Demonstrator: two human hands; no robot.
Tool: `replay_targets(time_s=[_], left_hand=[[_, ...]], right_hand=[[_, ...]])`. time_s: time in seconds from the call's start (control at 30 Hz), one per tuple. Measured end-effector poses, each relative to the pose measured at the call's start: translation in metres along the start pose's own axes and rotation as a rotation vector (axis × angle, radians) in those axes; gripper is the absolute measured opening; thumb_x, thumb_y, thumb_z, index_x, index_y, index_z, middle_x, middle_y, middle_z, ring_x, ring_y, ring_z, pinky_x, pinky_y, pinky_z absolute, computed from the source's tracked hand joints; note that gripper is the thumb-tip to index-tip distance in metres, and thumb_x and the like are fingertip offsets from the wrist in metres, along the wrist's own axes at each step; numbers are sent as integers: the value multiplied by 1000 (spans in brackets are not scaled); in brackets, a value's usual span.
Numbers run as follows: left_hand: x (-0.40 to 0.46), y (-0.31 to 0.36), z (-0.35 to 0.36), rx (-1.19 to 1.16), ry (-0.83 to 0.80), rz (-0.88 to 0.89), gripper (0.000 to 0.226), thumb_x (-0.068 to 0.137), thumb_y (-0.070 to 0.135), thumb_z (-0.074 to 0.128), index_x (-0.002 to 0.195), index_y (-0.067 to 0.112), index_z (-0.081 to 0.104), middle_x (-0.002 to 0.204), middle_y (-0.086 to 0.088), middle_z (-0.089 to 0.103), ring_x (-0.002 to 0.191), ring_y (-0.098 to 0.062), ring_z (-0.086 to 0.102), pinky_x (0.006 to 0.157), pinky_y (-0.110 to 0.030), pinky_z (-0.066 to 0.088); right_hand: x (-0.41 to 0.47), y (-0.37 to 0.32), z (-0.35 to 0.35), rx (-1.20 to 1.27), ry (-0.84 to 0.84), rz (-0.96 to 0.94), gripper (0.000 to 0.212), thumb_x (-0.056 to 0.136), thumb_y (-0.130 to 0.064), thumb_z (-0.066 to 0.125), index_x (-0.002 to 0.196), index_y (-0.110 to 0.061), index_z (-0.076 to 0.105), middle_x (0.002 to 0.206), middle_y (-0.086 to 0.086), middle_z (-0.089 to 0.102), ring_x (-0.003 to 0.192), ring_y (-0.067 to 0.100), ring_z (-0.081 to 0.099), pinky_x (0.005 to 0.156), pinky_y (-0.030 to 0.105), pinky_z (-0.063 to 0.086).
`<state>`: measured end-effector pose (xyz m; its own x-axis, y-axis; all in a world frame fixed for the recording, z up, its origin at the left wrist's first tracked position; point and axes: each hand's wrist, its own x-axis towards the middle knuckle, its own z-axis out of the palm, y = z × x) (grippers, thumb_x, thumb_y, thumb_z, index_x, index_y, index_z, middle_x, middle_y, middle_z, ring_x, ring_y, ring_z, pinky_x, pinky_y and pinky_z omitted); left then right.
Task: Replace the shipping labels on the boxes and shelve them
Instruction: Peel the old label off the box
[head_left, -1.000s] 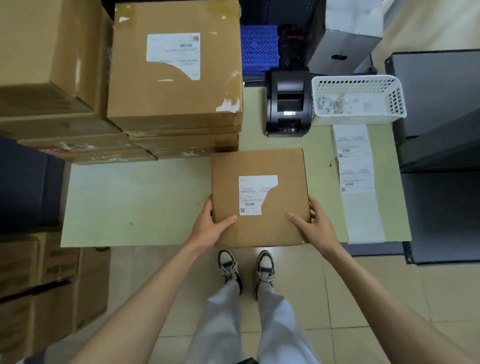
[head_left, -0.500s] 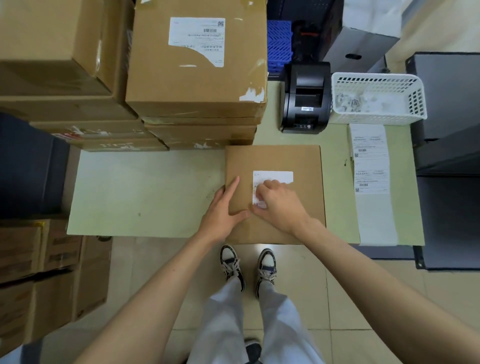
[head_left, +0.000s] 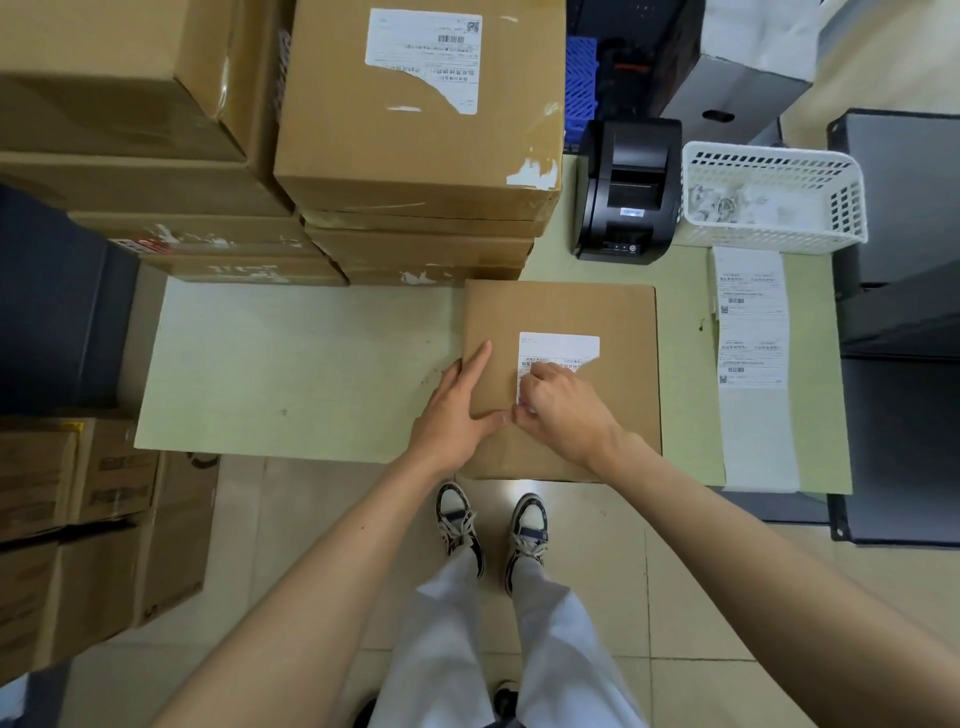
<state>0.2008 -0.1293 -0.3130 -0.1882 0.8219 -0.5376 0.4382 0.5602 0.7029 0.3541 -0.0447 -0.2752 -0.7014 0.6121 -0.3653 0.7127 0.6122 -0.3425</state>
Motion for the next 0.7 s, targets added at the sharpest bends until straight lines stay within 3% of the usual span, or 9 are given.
replay_targets(time_s=[0.13, 0.5, 0.6, 0.7], left_hand=[[0, -1, 0, -3, -1, 7, 92, 87, 44, 74, 149, 64, 9, 165, 10, 18, 150, -14, 24, 116, -48, 34], [-2, 4, -3, 71, 14, -21, 93, 86, 49, 74, 146, 70, 5, 165, 10, 20, 148, -19, 31, 111, -49, 39], [-3, 6, -4, 97, 8, -25, 93, 86, 50, 73, 146, 69, 4, 165, 10, 21, 148, -19, 31, 111, -48, 39], [-3, 6, -5, 94, 3, -29, 92, 87, 50, 72, 146, 70, 4, 166, 9, 19, 149, -19, 29, 112, -48, 37]], right_hand=[[0, 0, -3, -3, -30, -6, 33, 94, -35, 57, 94, -2, 59, 101, 13, 57, 99, 28, 53, 75, 32, 35], [1, -1, -5, -10, -48, 22, 19, 93, -16, 48, 90, -1, 59, 96, 15, 58, 97, 34, 57, 75, 37, 40], [3, 3, -10, 33, -68, 22, 16, 92, -20, 52, 80, -9, 51, 92, 10, 53, 93, 32, 56, 69, 34, 36], [3, 3, -10, 49, -89, 5, 26, 90, -29, 60, 78, -13, 44, 96, 12, 54, 94, 29, 55, 73, 33, 37]])
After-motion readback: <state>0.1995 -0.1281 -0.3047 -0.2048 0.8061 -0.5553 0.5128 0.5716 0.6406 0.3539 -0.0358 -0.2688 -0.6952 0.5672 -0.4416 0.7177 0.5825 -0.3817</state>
